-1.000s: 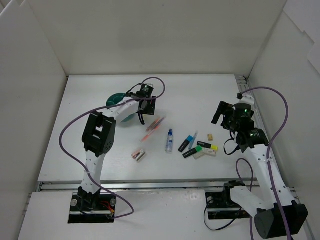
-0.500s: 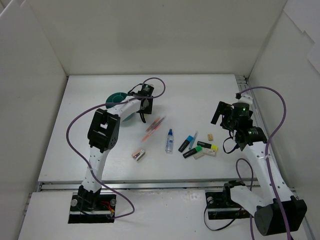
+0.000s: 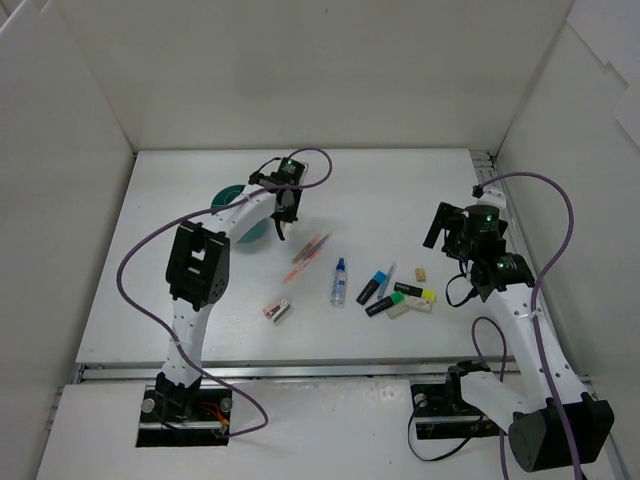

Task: Sort the stationery into containers
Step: Pick up the pen from the center of the board, then place the pen in the storage box.

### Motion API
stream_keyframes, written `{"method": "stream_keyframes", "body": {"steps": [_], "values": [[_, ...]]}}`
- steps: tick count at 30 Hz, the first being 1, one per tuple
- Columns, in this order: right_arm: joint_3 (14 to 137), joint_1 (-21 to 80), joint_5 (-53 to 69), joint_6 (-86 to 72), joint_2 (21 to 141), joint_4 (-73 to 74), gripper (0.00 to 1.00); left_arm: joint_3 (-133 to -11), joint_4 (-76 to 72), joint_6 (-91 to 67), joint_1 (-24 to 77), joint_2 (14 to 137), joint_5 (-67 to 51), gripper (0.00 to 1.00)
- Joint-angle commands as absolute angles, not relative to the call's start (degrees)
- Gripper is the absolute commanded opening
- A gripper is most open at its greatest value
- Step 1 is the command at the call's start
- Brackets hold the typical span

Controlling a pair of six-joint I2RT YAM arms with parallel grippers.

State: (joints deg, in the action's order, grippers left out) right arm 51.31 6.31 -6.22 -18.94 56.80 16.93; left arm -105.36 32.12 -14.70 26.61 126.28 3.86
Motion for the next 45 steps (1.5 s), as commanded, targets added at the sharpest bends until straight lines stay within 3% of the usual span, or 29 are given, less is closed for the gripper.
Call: {"method": "stream_keyframes", "body": {"steps": [1,9,14,21,23,33,45], "values": [[55.2,5.8,-10.5,-17.1,55.8,13.4,0.98,-114.0,38.6,-9.3,26.6,112.4,4.5,0.00],[57.7,6.1,-14.2,-11.7,56.9,8.0,0.98,-109.7,53.9,-18.5,25.3,97.6,9.1,0.00],[57.7,6.3,-13.8,-11.9,59.3,6.0,0.98,-106.4,63.9,-27.1,21.4,92.9,-1.4,0.00],[57.0,6.2,-13.3,-13.1,59.9,5.9,0.98,-91.5,58.5,-31.6,10.1,86.7,-30.1,0.00],[56.7,6.2,-12.8,-13.2,59.2,5.9,0.98,-91.1,58.8,-31.9,6.1,86.1,-31.1,0.00],[55.3,6.2,-16.2,-14.2,57.1,6.0,0.98,-93.4,62.1,-33.4,-6.1,95.7,-44.2,0.00],[54.8,5.9,-20.5,-15.2,57.7,5.9,0.98,-98.5,59.8,-38.8,-9.8,106.6,-49.0,0.00]]}}
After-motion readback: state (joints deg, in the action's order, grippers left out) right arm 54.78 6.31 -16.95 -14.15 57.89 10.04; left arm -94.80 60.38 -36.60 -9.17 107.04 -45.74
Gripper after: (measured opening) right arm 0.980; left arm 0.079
